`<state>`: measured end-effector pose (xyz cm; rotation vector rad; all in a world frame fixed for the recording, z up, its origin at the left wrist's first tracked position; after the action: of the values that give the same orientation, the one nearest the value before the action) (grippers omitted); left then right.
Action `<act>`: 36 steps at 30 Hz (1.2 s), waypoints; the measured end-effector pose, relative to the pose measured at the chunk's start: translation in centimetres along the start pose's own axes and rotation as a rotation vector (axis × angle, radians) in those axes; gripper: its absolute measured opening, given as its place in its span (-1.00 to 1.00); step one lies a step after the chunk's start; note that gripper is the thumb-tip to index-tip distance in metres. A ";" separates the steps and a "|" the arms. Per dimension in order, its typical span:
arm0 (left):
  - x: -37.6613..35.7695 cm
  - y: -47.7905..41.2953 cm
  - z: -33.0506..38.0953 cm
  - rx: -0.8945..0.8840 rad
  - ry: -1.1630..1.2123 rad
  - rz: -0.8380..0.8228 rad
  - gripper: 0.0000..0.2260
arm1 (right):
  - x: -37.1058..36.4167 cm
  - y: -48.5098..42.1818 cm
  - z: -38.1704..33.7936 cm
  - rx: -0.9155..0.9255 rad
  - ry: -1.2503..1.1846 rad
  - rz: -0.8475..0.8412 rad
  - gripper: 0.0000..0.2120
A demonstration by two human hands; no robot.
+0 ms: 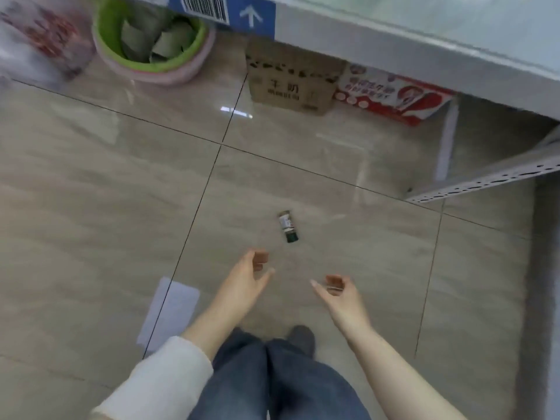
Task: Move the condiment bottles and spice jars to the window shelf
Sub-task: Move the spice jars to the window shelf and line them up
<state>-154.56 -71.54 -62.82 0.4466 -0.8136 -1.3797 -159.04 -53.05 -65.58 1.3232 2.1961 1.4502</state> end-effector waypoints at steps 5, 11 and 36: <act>-1.8 -12.8 -10.1 0.002 -0.117 -0.049 -0.70 | -5.0 -15.4 6.4 -0.011 0.184 0.012 -0.49; -2.5 -24.3 -16.0 -0.082 -0.141 -0.007 -0.72 | -8.4 -28.8 7.4 0.122 0.388 0.130 -0.43; 3.7 7.9 11.0 -0.245 0.141 -0.011 -0.74 | 10.9 10.8 -10.4 0.403 0.023 -0.058 -0.65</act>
<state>-157.28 -71.89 -49.03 0.3524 -0.5197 -1.4203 -165.35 -50.12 -48.40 1.3415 2.6146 1.0409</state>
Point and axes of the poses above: each hand's wrist, its own y-axis away from the middle knuckle, its own x-axis out of the back of the hand, z = x × y, the point moved 4 cm from there along -y, towards the middle knuckle, and after that the axes turned 8 degrees about -z, right-handed, at the moved point
